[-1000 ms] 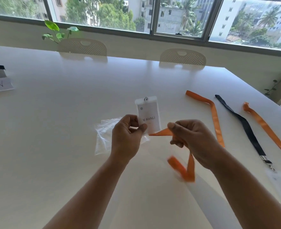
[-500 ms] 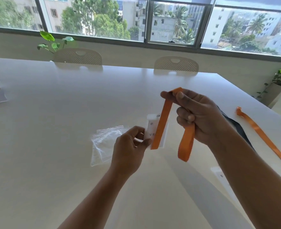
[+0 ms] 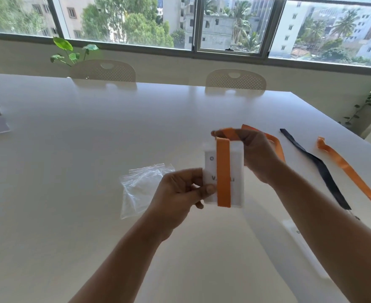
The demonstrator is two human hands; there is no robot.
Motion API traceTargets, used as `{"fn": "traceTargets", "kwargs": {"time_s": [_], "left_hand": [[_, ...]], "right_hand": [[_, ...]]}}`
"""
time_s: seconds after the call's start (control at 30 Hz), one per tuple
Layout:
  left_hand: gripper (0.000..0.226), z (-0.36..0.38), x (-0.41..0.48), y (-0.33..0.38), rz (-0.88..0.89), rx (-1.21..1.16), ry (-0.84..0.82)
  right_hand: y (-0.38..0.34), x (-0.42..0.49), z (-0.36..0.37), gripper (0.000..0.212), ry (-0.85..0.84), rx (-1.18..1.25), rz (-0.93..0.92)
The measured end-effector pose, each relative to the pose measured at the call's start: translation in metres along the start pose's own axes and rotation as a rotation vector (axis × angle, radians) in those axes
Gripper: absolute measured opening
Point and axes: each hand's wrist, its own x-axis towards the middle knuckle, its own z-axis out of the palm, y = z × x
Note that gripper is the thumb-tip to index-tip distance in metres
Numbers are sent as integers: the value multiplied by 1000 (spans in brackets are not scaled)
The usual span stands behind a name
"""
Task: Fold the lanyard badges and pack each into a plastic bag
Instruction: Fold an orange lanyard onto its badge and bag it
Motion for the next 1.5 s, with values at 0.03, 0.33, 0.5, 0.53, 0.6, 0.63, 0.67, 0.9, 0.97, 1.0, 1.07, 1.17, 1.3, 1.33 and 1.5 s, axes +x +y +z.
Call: {"fn": "traceTargets", "kwargs": {"time_s": [0.03, 0.33, 0.5, 0.53, 0.6, 0.63, 0.67, 0.9, 0.97, 1.0, 1.07, 1.17, 1.3, 1.33, 1.5], "left_hand": [[22, 0, 0, 1, 13, -25, 14], [34, 1, 0, -2, -94, -218, 253], [31, 5, -2, -3, -114, -282, 238], [29, 5, -2, -2, -108, -286, 226], [26, 5, -2, -2, -87, -291, 205], [24, 4, -2, -1, -74, -295, 205], [22, 3, -2, 0, -60, -299, 213], [15, -4, 1, -2, -27, -265, 380], [17, -3, 1, -4, -29, -225, 426], [19, -1, 2, -5, -27, -198, 446], [21, 1, 3, -7, -15, -139, 488], [27, 3, 4, -9, 10, -47, 543], [34, 2, 6, -14, 59, 143, 541], [34, 1, 6, -16, 71, 201, 538], [30, -7, 8, -22, 88, 469, 535]], "right_hand": [[6, -5, 3, 22, -10, -59, 0], [39, -47, 41, 28, -75, 17, -26], [43, -65, 56, 32, -85, 319, 128], [45, -66, 55, 31, -75, 389, 163], [47, -67, 54, 30, -73, 521, 221], [46, -68, 54, 27, -82, 566, 243], [46, -69, 55, 21, -89, 574, 250], [36, -84, 66, 20, 5, 201, 188], [33, -89, 68, 16, 16, 85, 171], [33, -91, 68, 15, 27, 25, 169], [30, -96, 68, 18, 49, -66, 180], [26, -103, 68, 23, 42, -135, 204], [15, -108, 62, 26, -9, -194, 238], [11, -108, 59, 26, -16, -194, 253], [-14, -109, 46, 20, -34, -123, 244]]}}
